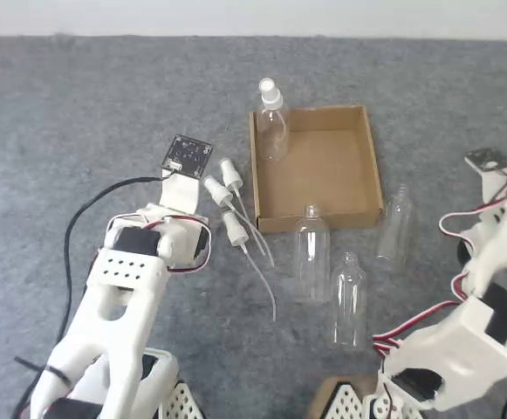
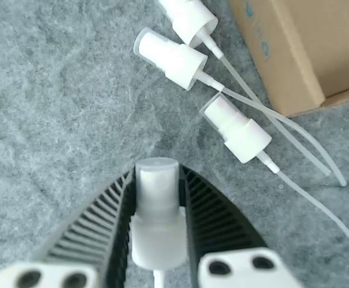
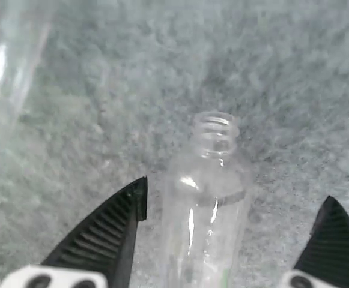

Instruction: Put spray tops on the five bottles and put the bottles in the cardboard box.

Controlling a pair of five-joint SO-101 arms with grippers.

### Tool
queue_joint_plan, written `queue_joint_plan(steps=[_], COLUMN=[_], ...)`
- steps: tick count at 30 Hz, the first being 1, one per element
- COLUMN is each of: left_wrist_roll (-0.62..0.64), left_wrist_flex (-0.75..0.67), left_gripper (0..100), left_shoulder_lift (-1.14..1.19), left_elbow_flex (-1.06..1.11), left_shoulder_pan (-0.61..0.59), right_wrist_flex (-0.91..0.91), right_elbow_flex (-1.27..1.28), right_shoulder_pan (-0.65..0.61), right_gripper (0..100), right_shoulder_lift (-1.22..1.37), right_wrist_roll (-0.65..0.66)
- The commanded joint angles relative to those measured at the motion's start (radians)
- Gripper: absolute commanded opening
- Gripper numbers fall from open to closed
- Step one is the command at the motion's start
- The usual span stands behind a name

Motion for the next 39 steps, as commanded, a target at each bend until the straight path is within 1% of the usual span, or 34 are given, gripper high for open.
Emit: queue_joint_plan(steps=[1, 5, 10, 13, 16, 20, 22, 24, 28, 33, 39], left_wrist_roll=[0.008, 0.008, 0.008, 0.008, 0.008, 0.008, 0.008, 0.008, 0.008, 0.008, 0.008], left_wrist_flex=[-0.021, -0.021, -0.021, -0.026, -0.051, -0.046, -0.048, -0.049, -0.049, -0.046, -0.044], left_gripper=[1, 1, 1, 1, 1, 1, 1, 1, 1, 1, 1], left_shoulder_lift=[-0.041, -0.041, -0.041, -0.041, -0.041, -0.041, -0.041, -0.041, -0.041, -0.041, -0.041], left_elbow_flex=[-0.007, -0.005, -0.005, -0.005, -0.005, -0.004, 0.002, 0.01, 0.012, 0.012, 0.013], left_shoulder_pan=[0.0, -0.003, 0.003, 0.003, 0.003, 0.0, -0.003, -0.002, 0.0, -0.003, -0.005], right_wrist_flex=[0.13, 0.137, 0.133, 0.119, 0.117, 0.015, -0.05, -0.085, -0.099, -0.042, -0.041], right_elbow_flex=[-0.143, -0.176, -0.153, -0.098, -0.012, 0.133, 0.181, 0.192, 0.15, 0.06, 0.0], right_shoulder_pan=[-0.045, -0.038, 0.005, 0.019, -0.002, -0.03, -0.03, -0.03, -0.041, -0.061, -0.045], right_gripper=[36.2, 36.2, 36.2, 36.2, 36.2, 36.2, 36.1, 34.5, 27.3, 33.3, 28.1], right_shoulder_lift=[-0.015, -0.015, -0.024, -0.087, -0.203, -0.344, -0.364, -0.348, -0.239, -0.085, 0.002], right_wrist_roll=[-0.011, 0.025, 0.092, 0.112, 0.115, 0.104, 0.072, 0.048, 0.038, 0.037, 0.012])
